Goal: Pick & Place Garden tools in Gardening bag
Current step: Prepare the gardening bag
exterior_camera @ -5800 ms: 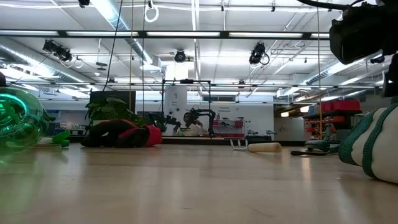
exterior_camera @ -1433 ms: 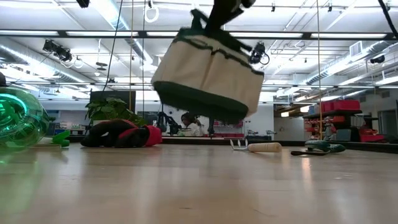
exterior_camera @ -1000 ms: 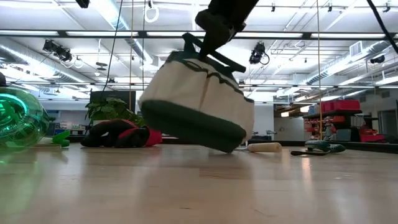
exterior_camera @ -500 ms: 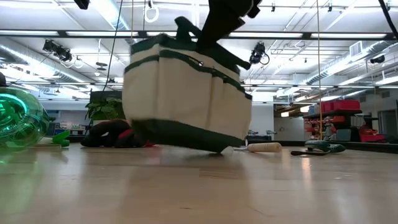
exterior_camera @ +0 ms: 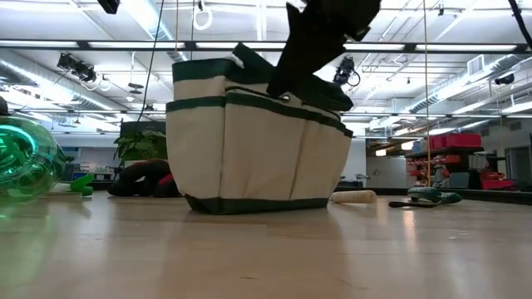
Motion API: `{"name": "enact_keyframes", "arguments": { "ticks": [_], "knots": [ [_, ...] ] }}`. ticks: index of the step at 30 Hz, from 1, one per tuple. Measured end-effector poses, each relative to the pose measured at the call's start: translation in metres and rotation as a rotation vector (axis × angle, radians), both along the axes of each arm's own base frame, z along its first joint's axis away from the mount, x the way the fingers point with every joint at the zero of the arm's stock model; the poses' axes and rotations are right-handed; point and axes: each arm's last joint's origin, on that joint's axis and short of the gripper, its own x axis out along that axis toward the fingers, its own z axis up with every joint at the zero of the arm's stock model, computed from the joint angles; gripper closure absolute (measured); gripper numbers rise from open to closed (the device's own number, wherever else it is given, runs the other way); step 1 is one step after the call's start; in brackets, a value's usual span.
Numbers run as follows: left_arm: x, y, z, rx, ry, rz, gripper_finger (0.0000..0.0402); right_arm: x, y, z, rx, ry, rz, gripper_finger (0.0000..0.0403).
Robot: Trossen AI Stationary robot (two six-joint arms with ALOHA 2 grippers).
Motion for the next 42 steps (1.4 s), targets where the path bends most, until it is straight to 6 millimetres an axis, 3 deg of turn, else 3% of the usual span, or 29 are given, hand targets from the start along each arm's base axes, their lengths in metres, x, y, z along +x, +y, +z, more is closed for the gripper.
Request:
{"name": "enact_keyframes", "arguments": {
  "ticks": [16, 31, 42],
  "knots": [
    [0.008, 0.001, 0.001, -0.129, -0.011, 0.006, 0.0344, -0.003, 0.006, -0.001, 0.071, 0.036, 0.042, 0.0397],
    [0.089, 0.006, -0.037, -0.266, 0.283, 0.05, 0.0344, -0.003, 0.007, -0.002, 0.076, 0.046, 0.06, 0.038],
    [0.131, 0.006, -0.069, -0.376, 0.44, 0.005, 0.0344, -0.002, 0.006, -0.001, 0.067, 0.047, 0.067, 0.0374]
  ]
}}
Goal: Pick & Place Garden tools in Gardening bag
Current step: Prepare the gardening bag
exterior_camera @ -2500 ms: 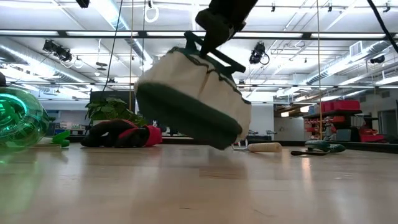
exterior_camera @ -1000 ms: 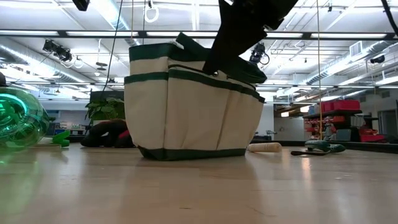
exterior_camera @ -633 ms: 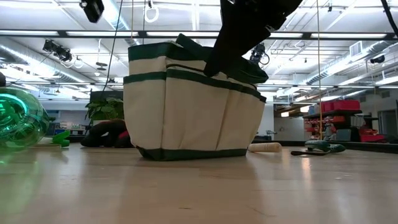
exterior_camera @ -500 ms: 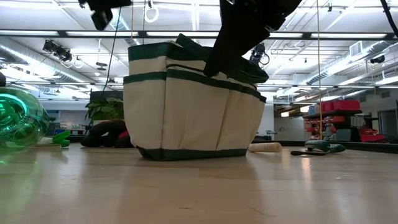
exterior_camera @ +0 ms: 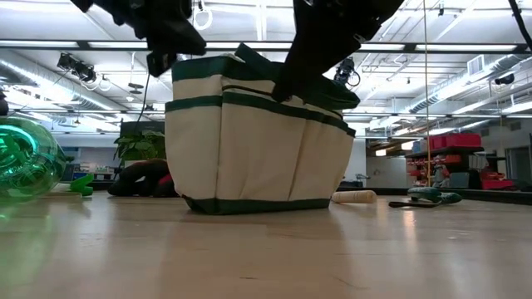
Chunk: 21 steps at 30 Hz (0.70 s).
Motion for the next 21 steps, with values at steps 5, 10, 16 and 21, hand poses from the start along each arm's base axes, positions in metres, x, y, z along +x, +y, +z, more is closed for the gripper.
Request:
{"name": "enact_keyframes", "arguments": {
  "ticks": [5, 10, 16, 21],
  "knots": [
    [0.015, -0.003, -0.008, -0.013, -0.002, -0.037, 0.0344, 0.0, 0.0, 0.0, -0.001, -0.003, 0.003, 0.0374],
    [0.027, -0.005, -0.008, -0.028, 0.071, -0.035, 0.0344, 0.001, 0.0, 0.0, 0.001, -0.007, 0.004, 0.0374],
    [0.049, -0.011, -0.002, 0.002, 0.17, -0.041, 0.0344, 0.002, 0.001, 0.001, 0.007, -0.018, 0.005, 0.0373],
    [0.065, -0.013, -0.004, 0.024, 0.293, -0.066, 0.0344, 0.002, 0.001, 0.001, 0.007, -0.02, 0.007, 0.0373]
  ]
}}
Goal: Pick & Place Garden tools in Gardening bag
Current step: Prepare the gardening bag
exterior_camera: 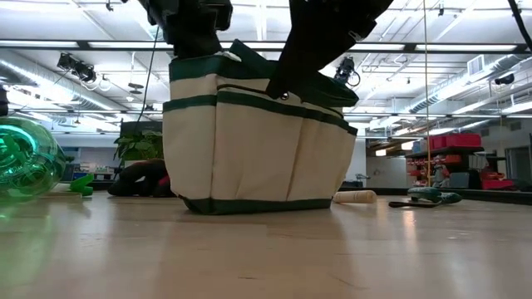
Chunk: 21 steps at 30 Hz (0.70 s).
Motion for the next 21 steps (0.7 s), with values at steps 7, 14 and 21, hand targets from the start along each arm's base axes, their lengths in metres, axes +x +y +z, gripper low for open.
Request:
{"name": "enact_keyframes", "arguments": {
  "ticks": [7, 14, 21],
  "knots": [
    [0.019, -0.002, 0.002, -0.007, 0.067, -0.014, 0.0337, 0.0, 0.0, 0.0, 0.0, 0.003, 0.001, 0.0373],
    [0.027, -0.003, 0.004, -0.041, 0.072, -0.037, 0.0271, 0.0, 0.0, 0.0, 0.0, 0.003, 0.001, 0.0373],
    [0.027, -0.002, 0.004, -0.034, 0.074, 0.013, 0.0216, 0.0, 0.0, 0.0, 0.0, 0.002, 0.003, 0.0373]
  ]
}}
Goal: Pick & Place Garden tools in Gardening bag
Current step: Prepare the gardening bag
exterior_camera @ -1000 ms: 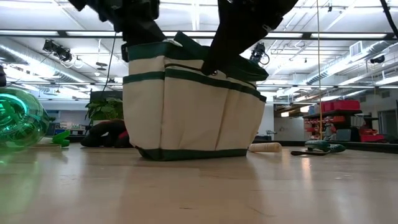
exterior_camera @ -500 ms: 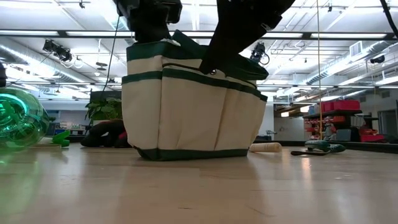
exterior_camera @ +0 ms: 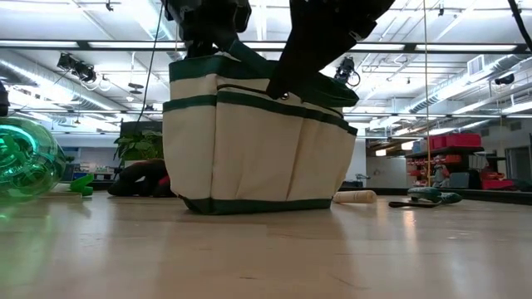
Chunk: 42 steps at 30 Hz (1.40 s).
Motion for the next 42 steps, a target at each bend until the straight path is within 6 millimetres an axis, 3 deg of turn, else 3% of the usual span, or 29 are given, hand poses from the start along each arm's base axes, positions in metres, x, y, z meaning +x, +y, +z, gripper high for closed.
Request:
{"name": "enact_keyframes", "arguments": {
  "ticks": [16, 34, 42],
  "knots": [
    [0.014, -0.004, -0.025, 0.007, 0.083, 0.016, 0.02, 0.001, 0.0, 0.0, 0.007, -0.009, -0.002, 0.0373],
    [0.008, -0.001, -0.029, 0.074, 0.158, 0.061, 0.02, 0.001, 0.001, 0.001, 0.016, -0.012, 0.001, 0.0373],
    [0.007, 0.0, -0.029, 0.099, 0.161, 0.077, 0.0246, 0.001, 0.001, 0.0, 0.029, -0.005, 0.01, 0.0373]
  ]
}}
